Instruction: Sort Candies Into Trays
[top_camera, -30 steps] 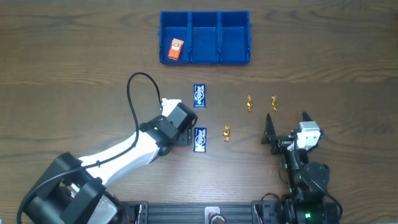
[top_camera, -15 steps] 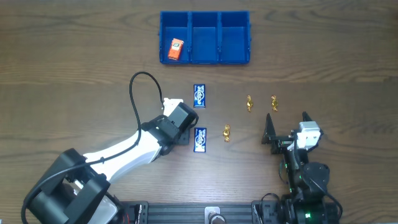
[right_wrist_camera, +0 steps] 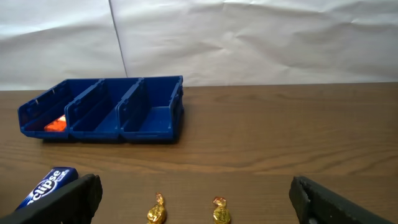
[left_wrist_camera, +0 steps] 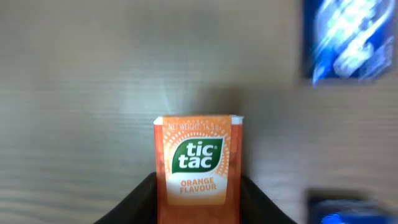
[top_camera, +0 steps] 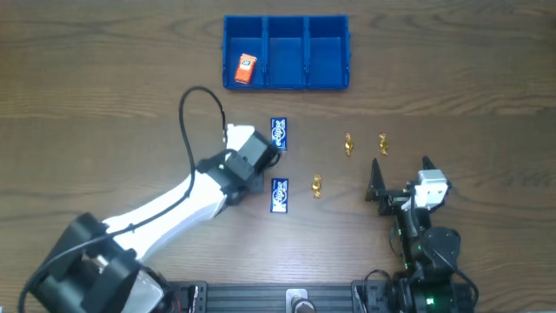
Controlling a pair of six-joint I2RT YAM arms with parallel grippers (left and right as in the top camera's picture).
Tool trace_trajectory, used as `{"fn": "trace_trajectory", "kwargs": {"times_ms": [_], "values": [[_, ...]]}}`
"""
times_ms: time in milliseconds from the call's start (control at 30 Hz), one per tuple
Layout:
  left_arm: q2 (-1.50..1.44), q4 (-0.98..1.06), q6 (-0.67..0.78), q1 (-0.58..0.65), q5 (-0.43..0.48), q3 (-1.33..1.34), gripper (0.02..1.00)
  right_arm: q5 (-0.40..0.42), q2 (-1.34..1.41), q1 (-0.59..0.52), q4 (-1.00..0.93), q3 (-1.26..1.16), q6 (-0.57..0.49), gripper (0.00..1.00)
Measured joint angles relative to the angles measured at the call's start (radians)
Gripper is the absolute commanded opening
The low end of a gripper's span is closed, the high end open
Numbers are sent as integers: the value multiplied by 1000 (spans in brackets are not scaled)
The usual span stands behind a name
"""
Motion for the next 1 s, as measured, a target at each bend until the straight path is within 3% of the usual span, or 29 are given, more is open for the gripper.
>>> {"fn": "trace_trajectory", "kwargs": {"times_ms": [133,400,667,1000], "values": [[-57,-111,53,15,-101,280,305,0,0,0,0,0,0,998],[26,-126,183,161,-135,682,303,0,0,0,0,0,0,998],[345,-113,255,277,-15,930,308,0,0,0,0,0,0,998],[522,-112,262,314,83,941,314,0,0,0,0,0,0,998]]}}
